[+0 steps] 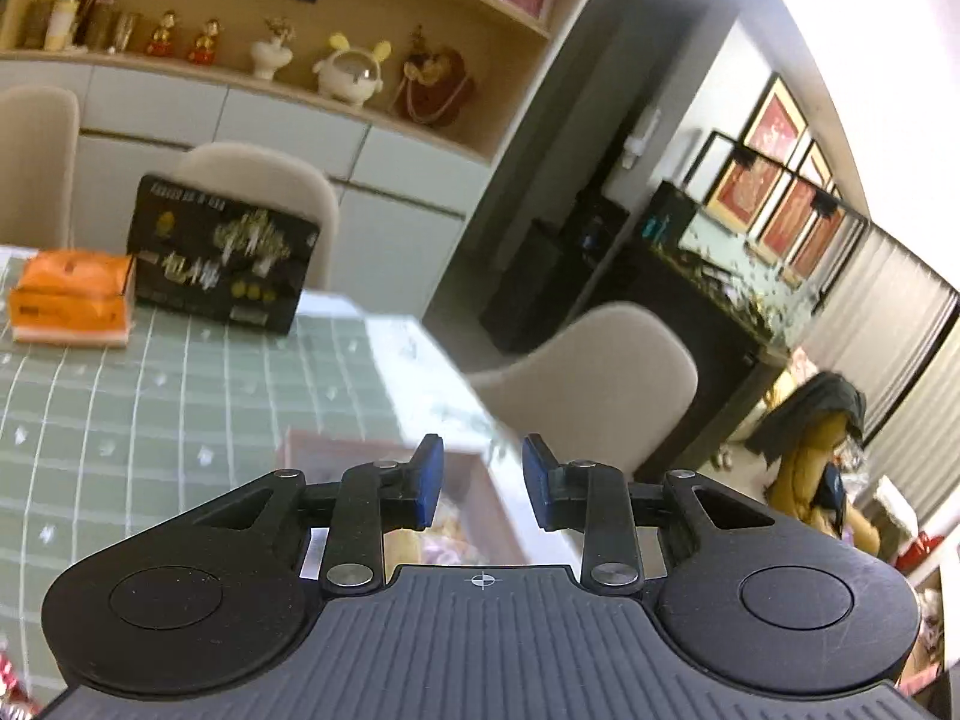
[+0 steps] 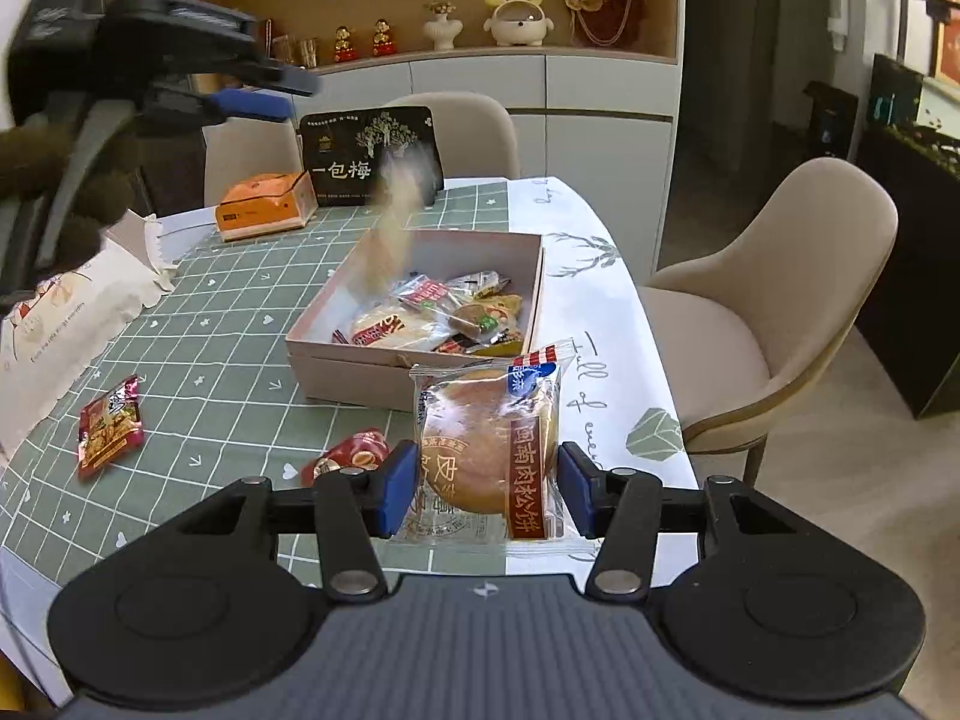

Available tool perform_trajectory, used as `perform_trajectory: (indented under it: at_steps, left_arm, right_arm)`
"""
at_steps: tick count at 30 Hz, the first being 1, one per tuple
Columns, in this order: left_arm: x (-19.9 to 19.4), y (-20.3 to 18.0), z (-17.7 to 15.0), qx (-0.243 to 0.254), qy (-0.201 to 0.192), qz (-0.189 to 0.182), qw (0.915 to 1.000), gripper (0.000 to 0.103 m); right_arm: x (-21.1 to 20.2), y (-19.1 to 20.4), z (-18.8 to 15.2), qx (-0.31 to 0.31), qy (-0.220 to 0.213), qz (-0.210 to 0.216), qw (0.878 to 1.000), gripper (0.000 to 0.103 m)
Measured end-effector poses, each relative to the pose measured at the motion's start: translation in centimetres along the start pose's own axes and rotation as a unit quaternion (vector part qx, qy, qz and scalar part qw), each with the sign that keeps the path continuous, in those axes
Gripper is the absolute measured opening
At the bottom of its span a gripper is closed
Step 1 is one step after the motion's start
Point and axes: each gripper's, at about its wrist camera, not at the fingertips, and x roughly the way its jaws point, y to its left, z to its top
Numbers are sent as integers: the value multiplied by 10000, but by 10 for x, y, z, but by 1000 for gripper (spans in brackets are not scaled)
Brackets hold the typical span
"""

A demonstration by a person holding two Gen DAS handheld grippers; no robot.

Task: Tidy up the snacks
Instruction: 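Grasp the yellow bread stick with the left tool while the right tool grasps the pastry bag, then drop the bread stick and pastry bag into the pink box, opening both tools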

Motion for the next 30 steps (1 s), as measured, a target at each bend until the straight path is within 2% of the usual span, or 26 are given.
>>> perform_trajectory:
  at_steps: [3,6,8,10,12,13,14,15,17,19,21,24,27,29,30]
  left_arm:
    - [-7,21,-36,-123,449,246,9986,33]
    - [-8,43,-88,-433,954,363,9938,33]
    - [-1,57,-123,-793,1354,337,9870,33]
    - [7,65,-148,-1080,1592,339,9807,33]
    - [8,69,-165,-1246,1688,461,9767,33]
    - [5,71,-169,-1267,1692,556,9758,33]
    - [1,74,-171,-1250,1663,694,9757,33]
    - [-6,79,-171,-1216,1586,874,9759,33]
    - [-22,92,-169,-1202,1364,1268,9751,33]
    - [-45,114,-166,-1347,1071,1687,9705,33]
    - [-64,138,-163,-1585,797,2068,9622,33]
    - [-96,179,-158,-2055,322,2688,9405,33]
    - [-116,212,-152,-2429,-42,2998,9226,33]
    - [-115,229,-148,-2573,-84,3063,9165,33]
    - [-109,234,-145,-2578,-34,3069,9162,33]
  right_arm:
    - [11,-6,-1,165,227,102,9996,50]
    - [22,-5,8,161,294,228,9992,50]
    - [28,1,27,-59,183,265,9995,50]
    - [34,11,61,-325,-97,295,9990,50]
    - [44,16,104,-308,-391,459,9977,51]
    - [50,17,125,-237,-450,561,9971,57]
    - [58,17,145,-180,-443,672,9966,69]
    - [66,16,161,-119,-417,758,9962,72]
    - [76,15,174,-51,-460,696,9965,73]
    - [84,15,171,-42,-434,547,9976,73]
    - [93,13,157,99,-245,635,9976,74]
    - [114,14,123,201,262,821,9961,74]
    - [129,26,83,-66,660,818,9944,74]
    - [138,37,57,-262,923,916,9912,74]
    - [143,45,44,-338,1076,1004,9885,74]
